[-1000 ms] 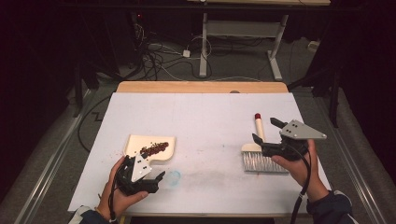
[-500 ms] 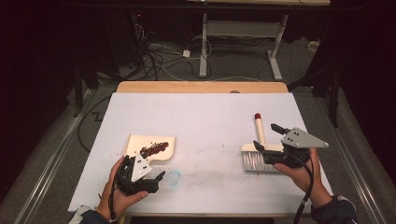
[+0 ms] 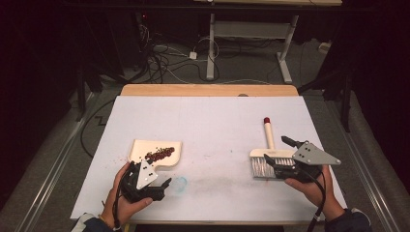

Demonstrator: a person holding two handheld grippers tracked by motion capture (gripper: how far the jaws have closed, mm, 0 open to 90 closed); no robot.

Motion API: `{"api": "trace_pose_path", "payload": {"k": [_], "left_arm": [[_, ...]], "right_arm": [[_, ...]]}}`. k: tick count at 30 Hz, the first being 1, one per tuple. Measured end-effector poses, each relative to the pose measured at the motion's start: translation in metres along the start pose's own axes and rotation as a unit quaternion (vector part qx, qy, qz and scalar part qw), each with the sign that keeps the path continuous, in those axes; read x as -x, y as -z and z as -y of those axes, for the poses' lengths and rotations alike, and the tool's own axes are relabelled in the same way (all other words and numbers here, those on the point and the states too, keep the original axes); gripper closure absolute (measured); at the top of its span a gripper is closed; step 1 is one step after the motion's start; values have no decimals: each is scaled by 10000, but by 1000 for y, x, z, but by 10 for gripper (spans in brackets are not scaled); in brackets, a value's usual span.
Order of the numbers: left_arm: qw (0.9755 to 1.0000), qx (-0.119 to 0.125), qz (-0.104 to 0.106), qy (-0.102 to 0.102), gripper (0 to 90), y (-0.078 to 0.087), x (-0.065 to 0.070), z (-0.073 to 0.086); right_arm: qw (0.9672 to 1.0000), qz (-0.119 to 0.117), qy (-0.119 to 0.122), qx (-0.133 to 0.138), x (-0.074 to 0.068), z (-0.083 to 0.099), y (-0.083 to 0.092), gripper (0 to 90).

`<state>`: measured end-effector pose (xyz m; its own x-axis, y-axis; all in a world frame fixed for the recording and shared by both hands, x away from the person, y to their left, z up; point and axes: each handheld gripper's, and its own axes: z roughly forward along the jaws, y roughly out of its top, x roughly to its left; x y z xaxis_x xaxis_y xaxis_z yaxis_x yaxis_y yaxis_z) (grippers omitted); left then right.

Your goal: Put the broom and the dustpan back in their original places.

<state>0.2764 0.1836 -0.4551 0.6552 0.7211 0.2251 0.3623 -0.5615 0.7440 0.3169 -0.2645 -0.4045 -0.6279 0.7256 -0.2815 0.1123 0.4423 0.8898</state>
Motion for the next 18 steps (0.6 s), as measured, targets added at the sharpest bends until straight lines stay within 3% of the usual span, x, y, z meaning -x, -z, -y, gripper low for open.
{"api": "trace_pose_path", "payload": {"k": [10,18], "left_arm": [[10000,-20,-69,-34,169,0,0,0],[9999,18,-86,-68,169,0,0,0]], "right_arm": [[9999,57,53,-66,0,20,6,213],[9998,128,-107,-120,0,37,12,214]]}}
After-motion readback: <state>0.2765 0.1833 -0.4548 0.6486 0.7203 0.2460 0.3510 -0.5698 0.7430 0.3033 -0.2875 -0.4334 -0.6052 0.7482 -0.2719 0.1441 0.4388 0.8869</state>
